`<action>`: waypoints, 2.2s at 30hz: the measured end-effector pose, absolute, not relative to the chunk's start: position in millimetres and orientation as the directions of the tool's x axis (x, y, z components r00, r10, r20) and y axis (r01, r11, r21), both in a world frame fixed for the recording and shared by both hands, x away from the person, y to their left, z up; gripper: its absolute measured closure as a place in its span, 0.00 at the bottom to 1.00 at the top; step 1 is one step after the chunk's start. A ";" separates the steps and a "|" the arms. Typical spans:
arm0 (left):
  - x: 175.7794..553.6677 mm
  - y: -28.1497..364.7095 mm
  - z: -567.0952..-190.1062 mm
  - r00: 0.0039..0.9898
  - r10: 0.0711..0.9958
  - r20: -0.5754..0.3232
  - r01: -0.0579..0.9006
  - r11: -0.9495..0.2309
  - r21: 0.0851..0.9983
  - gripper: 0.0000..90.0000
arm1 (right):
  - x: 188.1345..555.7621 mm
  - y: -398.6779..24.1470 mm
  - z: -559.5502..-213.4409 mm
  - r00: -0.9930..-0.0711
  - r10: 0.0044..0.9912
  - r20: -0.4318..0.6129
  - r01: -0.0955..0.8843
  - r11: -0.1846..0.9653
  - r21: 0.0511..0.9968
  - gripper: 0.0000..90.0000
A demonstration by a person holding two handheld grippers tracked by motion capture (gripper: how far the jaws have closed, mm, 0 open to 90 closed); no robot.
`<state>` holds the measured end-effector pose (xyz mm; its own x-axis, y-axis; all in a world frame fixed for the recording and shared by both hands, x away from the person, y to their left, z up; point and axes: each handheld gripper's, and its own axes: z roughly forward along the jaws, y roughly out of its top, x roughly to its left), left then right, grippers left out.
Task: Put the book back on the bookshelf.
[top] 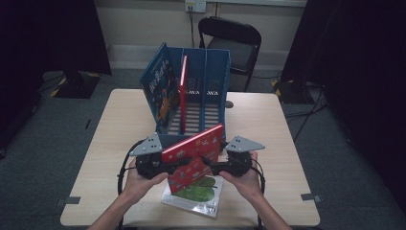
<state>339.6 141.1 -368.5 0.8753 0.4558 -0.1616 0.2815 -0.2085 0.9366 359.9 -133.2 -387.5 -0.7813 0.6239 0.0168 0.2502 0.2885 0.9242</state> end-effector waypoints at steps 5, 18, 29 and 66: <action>338.2 143.6 -365.2 0.881 0.441 -0.174 0.286 -0.201 0.937 0.78 | 358.7 -127.8 -386.5 -0.784 0.621 0.019 0.254 0.292 0.922 0.16; 338.8 149.1 -357.0 0.894 0.410 -0.183 0.273 -0.174 0.946 0.65 | 359.0 -126.4 -386.7 -0.781 0.625 0.017 0.251 0.289 0.924 0.16; 333.1 150.3 -344.7 0.895 0.410 -0.177 0.256 -0.145 0.956 0.58 | 350.7 -132.7 -381.6 -0.777 0.629 0.016 0.239 0.271 0.932 0.16; 347.2 178.6 -326.0 0.838 0.508 -0.197 0.287 -0.105 0.952 0.42 | 342.8 -137.8 -379.2 -0.772 0.636 0.003 0.222 0.266 0.938 0.16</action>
